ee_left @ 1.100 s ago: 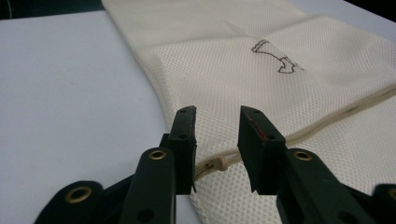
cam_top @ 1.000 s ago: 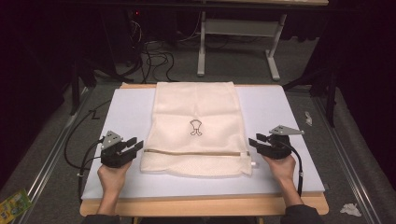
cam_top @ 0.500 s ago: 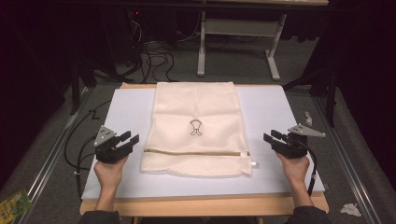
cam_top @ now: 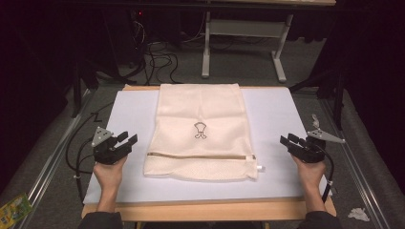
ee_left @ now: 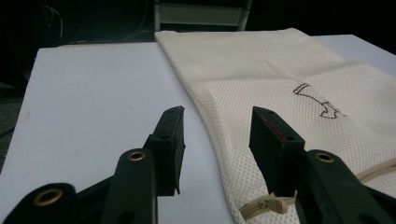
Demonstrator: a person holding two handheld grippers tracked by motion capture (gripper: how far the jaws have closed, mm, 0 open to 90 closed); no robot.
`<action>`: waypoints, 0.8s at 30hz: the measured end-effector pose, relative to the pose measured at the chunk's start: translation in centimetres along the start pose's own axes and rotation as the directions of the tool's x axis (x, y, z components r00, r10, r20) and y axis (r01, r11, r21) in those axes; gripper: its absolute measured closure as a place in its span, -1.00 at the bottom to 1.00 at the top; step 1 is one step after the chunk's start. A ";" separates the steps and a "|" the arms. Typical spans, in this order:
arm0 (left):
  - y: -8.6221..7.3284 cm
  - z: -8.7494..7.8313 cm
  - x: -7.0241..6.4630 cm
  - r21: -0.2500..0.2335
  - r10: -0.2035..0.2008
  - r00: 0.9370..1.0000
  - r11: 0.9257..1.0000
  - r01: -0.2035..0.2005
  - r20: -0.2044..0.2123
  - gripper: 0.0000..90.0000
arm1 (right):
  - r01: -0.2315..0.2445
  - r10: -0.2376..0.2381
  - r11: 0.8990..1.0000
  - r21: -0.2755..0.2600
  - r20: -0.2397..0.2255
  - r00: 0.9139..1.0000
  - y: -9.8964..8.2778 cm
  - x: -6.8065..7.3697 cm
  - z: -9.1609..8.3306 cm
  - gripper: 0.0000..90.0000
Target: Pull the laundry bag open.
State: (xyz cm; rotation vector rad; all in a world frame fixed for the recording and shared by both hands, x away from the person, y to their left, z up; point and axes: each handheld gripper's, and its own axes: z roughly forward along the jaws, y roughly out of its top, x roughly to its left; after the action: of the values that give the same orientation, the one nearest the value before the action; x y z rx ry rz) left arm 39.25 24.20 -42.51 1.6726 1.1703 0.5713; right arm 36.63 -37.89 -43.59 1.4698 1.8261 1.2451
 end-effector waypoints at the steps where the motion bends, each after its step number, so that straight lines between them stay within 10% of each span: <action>1: 0.0 0.1 0.1 0.005 -0.002 1.000 1.000 0.002 -0.001 0.23 | -0.006 0.006 1.000 0.005 0.003 1.000 -0.1 -0.1 0.0 0.28; 24: -1.3 3.1 1.5 0.060 -0.013 0.998 0.998 0.017 -0.063 0.18 | -0.049 0.045 0.998 0.047 0.066 0.997 -2.1 -1.9 2.2 0.21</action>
State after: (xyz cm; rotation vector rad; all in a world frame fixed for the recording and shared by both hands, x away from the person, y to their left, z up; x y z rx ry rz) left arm 41.79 24.28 -45.22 1.7066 1.2551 0.5879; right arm 37.91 -38.95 -46.78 1.5698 1.8009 1.1682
